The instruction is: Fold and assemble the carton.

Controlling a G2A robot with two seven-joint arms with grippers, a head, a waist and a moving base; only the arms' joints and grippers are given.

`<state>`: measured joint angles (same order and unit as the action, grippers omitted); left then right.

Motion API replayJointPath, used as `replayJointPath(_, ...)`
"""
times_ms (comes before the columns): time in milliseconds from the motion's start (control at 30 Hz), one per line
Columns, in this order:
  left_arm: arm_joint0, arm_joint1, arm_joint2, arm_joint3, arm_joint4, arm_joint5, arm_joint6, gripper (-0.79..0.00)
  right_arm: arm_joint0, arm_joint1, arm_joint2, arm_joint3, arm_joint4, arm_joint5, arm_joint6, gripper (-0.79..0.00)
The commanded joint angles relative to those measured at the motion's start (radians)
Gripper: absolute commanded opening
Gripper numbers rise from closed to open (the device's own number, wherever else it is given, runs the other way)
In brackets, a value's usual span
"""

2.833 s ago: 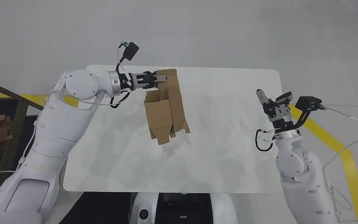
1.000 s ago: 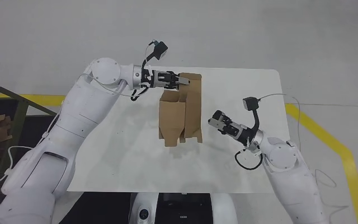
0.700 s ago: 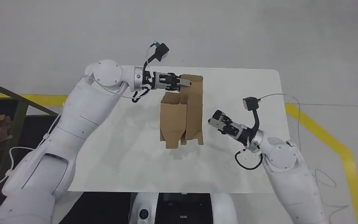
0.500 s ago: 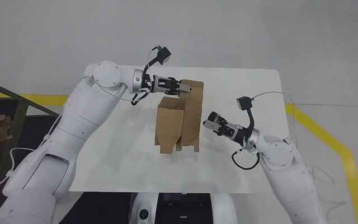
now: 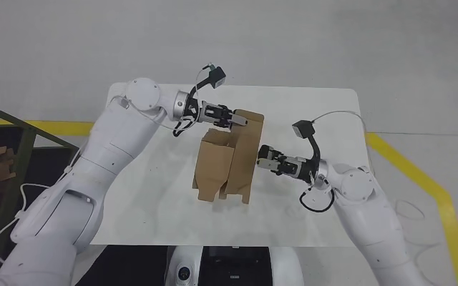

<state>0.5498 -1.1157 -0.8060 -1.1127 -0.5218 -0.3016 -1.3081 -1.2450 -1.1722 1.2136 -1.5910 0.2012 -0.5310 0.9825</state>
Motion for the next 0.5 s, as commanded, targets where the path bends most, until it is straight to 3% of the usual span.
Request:
replayJointPath(0,-0.004,-0.005,0.004,0.011,-0.011,-0.003,-0.007,-0.785,0.007,0.0,-0.006,0.005,0.011,0.001,0.011,-0.108)
replayJointPath(67,-0.009,-0.01,0.007,0.024,-0.016,-0.007,-0.014,-0.785,0.014,0.0,-0.014,0.011,0.031,0.004,0.024,-0.326)
replayJointPath(100,-0.011,-0.012,0.009,0.029,-0.019,-0.009,-0.016,-0.785,0.018,0.001,-0.017,0.015,0.04,0.004,0.029,-0.379)
replayJointPath(467,-0.026,-0.035,0.026,0.059,-0.026,-0.024,-0.036,-0.785,0.053,0.002,-0.052,0.044,0.094,0.019,0.07,-0.453)
